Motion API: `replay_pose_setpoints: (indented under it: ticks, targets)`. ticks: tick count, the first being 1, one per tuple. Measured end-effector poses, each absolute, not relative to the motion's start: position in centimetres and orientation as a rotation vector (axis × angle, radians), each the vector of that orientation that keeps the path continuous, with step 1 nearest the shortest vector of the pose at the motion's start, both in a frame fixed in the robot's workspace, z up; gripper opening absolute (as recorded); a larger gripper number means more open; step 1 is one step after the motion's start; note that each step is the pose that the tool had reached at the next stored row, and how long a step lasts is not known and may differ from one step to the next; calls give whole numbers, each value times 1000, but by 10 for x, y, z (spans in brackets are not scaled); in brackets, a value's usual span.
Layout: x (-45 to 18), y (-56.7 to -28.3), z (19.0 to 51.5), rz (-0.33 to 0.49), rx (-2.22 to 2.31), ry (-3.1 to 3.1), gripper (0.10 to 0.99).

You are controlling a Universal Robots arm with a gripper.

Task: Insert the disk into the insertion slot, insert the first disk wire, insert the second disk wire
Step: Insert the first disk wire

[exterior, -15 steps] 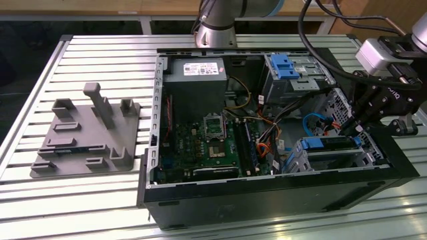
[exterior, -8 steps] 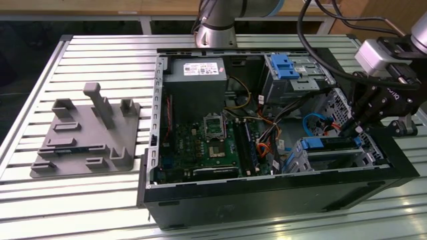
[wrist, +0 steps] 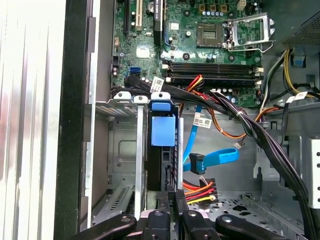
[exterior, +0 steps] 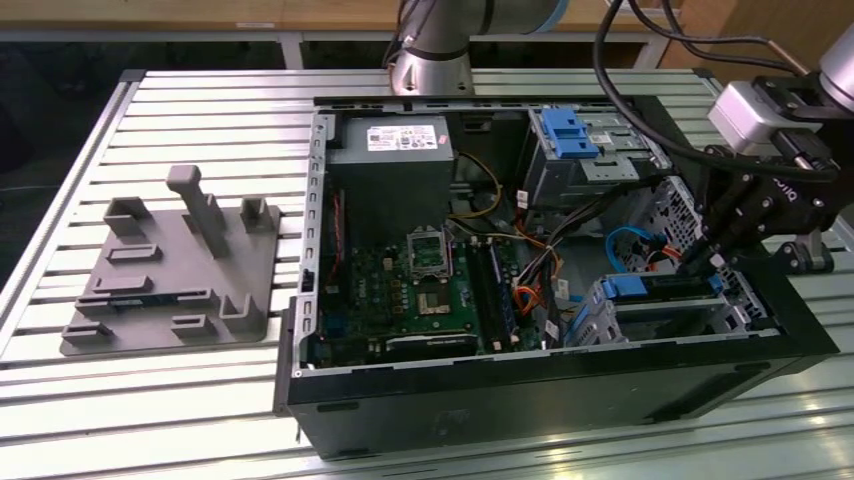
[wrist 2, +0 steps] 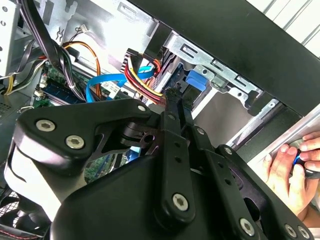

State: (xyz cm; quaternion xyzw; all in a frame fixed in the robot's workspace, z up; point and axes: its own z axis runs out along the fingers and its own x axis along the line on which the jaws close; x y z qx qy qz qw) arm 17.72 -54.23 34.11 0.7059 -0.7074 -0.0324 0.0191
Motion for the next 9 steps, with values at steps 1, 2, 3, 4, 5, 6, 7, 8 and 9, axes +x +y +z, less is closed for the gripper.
replay_pose_setpoints:
  ticks: [1,2,3,4,5,6,7,8,9]
  targets:
    - [177,-542,341,-100,2191,-2196,161]
    - [177,-542,339,-96,2189,-2194,161]
    - [177,-542,337,-95,2188,-2193,161]
    - [177,-542,337,-95,2188,-2193,161]
    - [177,-542,337,-95,2188,-2193,161]
    - [177,-542,337,-95,2188,-2193,161]
    - [177,-542,336,-95,2188,-2193,161]
    - [177,-542,336,-95,2188,-2193,161]
    - [177,-542,336,-95,2188,-2193,161]
